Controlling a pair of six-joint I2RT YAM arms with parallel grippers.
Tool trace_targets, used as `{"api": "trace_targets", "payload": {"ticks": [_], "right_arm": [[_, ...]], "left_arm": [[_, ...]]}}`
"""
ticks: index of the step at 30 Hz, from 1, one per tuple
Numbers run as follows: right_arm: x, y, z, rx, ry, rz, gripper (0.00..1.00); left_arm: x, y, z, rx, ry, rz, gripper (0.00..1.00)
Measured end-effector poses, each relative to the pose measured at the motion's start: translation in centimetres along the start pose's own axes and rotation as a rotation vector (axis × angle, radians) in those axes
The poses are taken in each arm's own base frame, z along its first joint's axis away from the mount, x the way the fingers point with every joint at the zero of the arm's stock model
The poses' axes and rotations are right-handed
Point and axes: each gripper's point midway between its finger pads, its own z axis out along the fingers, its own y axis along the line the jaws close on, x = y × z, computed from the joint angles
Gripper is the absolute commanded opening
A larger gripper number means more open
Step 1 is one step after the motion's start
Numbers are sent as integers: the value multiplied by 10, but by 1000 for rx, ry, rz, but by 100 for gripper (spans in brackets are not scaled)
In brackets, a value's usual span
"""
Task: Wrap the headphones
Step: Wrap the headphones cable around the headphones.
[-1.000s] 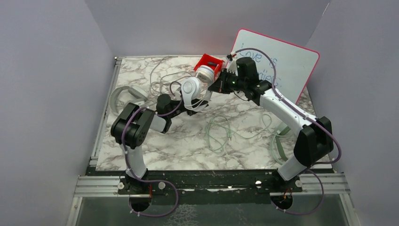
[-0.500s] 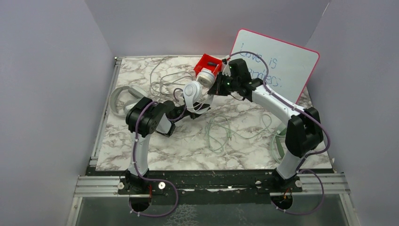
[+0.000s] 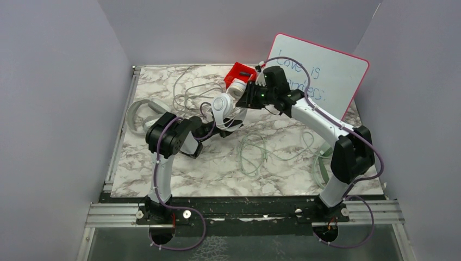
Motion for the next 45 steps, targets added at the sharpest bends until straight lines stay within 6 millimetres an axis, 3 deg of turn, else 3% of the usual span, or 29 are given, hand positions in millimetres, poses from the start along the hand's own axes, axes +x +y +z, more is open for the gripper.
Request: {"api": "trace_targets", "payload": {"ticks": [10,17,22,26,30,32,36,41,45], "right_arm": [[-23,24,-34,-25,-65,-34,53],[-45,21,-64,-25,-141,-53,55],[-40,-10,-72,9,-142,-49,58],[-23,-55,-77,41,-114,1,68],[-9,-97,-82,36,-131,29,69],[-2,-109,-77,2,-127,8,68],[7,-104,-43,-178,-114,-60,69],[44,-103,5,-355,-59,-71,69],[73,-87,36,-448,1,-77,66]], "left_arm": [[0,0,0,-1,-1,-1,0],[3,-4,1,-5,-2,7,0],[3,-12,0,-61,-33,100,0],[2,-23,-6,-100,-50,205,0],[-2,-23,-12,-149,-61,264,0],[-4,-20,-14,-175,-66,277,0],[-4,-11,-17,-217,-57,280,0],[-3,-11,-16,-235,-53,282,0],[0,-18,-16,-227,-50,296,0]]}}
